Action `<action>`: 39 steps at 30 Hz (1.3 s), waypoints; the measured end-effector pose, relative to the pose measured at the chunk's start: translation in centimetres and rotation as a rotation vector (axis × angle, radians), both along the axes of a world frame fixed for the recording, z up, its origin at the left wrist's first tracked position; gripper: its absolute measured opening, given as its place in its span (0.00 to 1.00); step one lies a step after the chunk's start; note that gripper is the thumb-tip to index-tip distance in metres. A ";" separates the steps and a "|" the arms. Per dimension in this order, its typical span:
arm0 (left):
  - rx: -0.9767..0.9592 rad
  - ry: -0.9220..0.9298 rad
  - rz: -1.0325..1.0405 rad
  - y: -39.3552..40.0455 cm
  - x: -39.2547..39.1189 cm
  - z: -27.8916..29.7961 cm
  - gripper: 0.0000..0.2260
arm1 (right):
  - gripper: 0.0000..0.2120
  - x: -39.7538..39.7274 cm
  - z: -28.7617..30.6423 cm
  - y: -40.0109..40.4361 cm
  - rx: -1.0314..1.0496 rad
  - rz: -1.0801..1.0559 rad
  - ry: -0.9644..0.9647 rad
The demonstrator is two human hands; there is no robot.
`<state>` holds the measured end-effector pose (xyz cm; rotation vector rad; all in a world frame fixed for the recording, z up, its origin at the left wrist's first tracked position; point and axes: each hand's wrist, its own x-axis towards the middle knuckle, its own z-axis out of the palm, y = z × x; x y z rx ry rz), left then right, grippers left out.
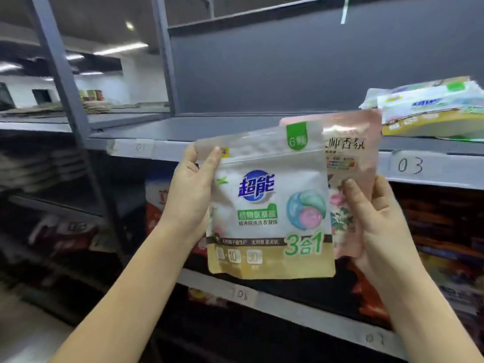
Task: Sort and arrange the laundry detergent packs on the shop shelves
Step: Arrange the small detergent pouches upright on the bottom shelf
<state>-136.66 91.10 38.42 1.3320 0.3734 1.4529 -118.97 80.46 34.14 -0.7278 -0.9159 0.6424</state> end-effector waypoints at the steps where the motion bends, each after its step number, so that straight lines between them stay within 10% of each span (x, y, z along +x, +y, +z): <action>1: -0.025 0.061 -0.001 0.5 -1.0 -1.4 0.05 | 0.06 -1.1 -1.2 0.1 -0.053 -0.004 -0.006; 7: -0.215 0.319 -0.059 2.9 -6.7 -10.4 0.05 | 0.11 -6.9 -9.0 -0.4 -0.330 -0.015 0.097; 12: -0.423 0.468 -0.124 5.3 -9.4 -18.6 0.07 | 0.36 -10.1 -16.3 -0.9 -0.573 -0.065 0.139; 23: -0.659 0.854 -0.156 7.5 -8.4 -38.4 0.06 | 0.39 -10.5 -33.9 -0.5 -0.891 -0.184 0.322; 31: -0.625 0.872 -0.103 11.4 -2.8 -50.2 0.07 | 0.11 -4.0 -47.0 4.8 -0.865 -0.339 0.416; 39: -0.662 0.490 -0.147 17.6 3.8 -58.5 0.05 | 0.08 4.0 -55.2 12.3 -0.678 -0.360 0.382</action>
